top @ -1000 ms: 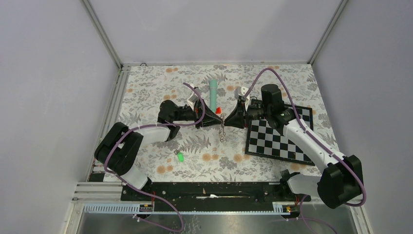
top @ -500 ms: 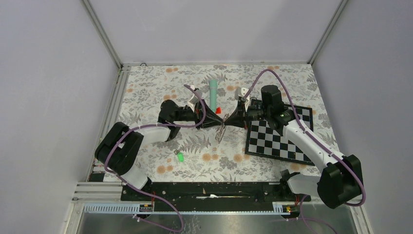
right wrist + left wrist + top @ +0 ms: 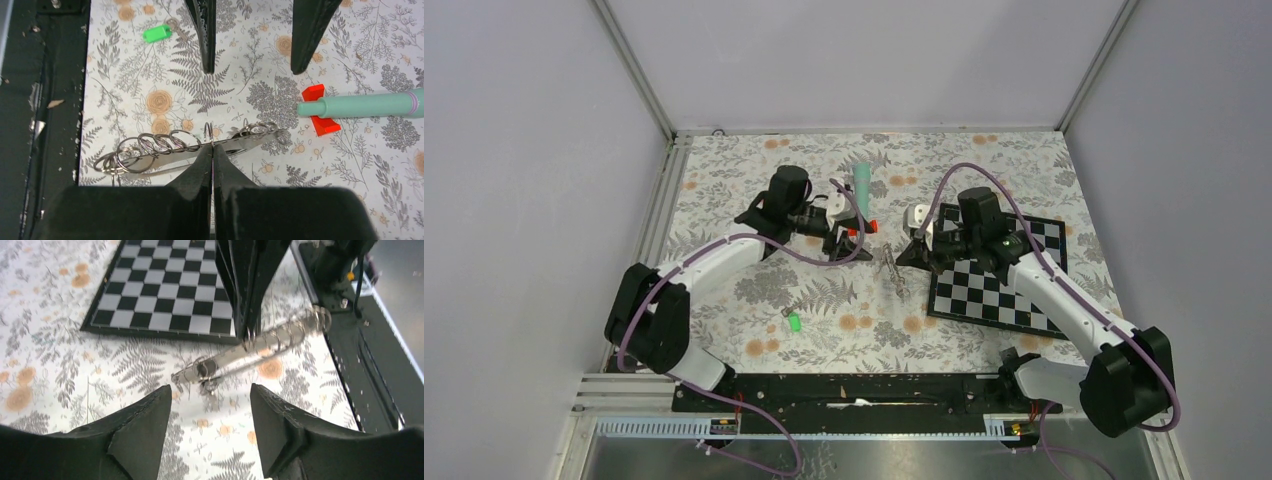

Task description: Put the keys on the keyring

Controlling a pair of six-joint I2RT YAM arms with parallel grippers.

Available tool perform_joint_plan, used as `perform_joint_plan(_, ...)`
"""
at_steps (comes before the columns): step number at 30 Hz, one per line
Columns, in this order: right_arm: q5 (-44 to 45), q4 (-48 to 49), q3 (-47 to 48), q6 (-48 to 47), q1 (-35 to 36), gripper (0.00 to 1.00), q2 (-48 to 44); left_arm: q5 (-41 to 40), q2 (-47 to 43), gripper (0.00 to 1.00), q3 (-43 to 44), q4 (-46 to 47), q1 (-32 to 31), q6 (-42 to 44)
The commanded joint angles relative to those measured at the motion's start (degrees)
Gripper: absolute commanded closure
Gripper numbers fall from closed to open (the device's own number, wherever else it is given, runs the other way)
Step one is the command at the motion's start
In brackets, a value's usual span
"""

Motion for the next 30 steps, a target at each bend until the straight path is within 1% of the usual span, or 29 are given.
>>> perform_joint_plan(1, 4.17, -1.76, -0.69, -7.22, 1.61, 1.00, -2.33, -5.34, -2.60, 0.35, 2.90, -21.12, 0.16, 18.24)
perform_joint_plan(5, 5.81, -1.62, -0.72, -6.77, 2.24, 1.00, -2.73, -9.01, -3.94, 0.32, 1.95, -24.44, 0.16, 20.52)
perform_joint_plan(11, 7.55, 0.50, -1.39, -3.35, 2.36, 1.00, -2.55, -20.16, -6.74, 0.29, 1.35, -31.52, 0.44, 23.84)
perform_joint_plan(14, 7.07, 1.14, -1.13, -1.48, 2.36, 1.00, -1.82, -23.44, -8.47, 0.27, 0.83, -33.97, 0.75, 25.26)
perform_joint_plan(16, 6.61, 1.23, -0.82, -0.51, 2.36, 1.00, -1.30, -22.49, -10.53, 0.26, -0.23, -33.64, 0.94, 26.24)
perform_joint_plan(18, 5.77, 2.09, -0.50, 1.39, 2.36, 1.00, -0.74, -18.62, -11.41, 0.26, -0.74, -31.98, 0.95, 26.34)
perform_joint_plan(21, 3.14, 3.25, 0.61, 5.27, 2.36, 1.00, 0.96, -10.90, -9.35, 0.32, 0.54, -29.05, 0.70, 24.26)
perform_joint_plan(22, 2.32, 3.09, 1.32, 6.57, 2.36, 1.00, 1.76, -9.57, -8.47, 0.34, 1.16, -27.81, 0.23, 23.51)
perform_joint_plan(25, 2.90, 0.47, 4.14, 7.85, 2.36, 1.00, 3.04, -9.95, -6.28, 0.38, 3.72, -26.95, -1.50, 23.67)
perform_joint_plan(30, 9.92, -9.89, 9.87, 3.03, 2.43, 1.00, 2.93, -11.11, -6.02, 0.40, 3.90, -25.92, -1.69, 24.60)
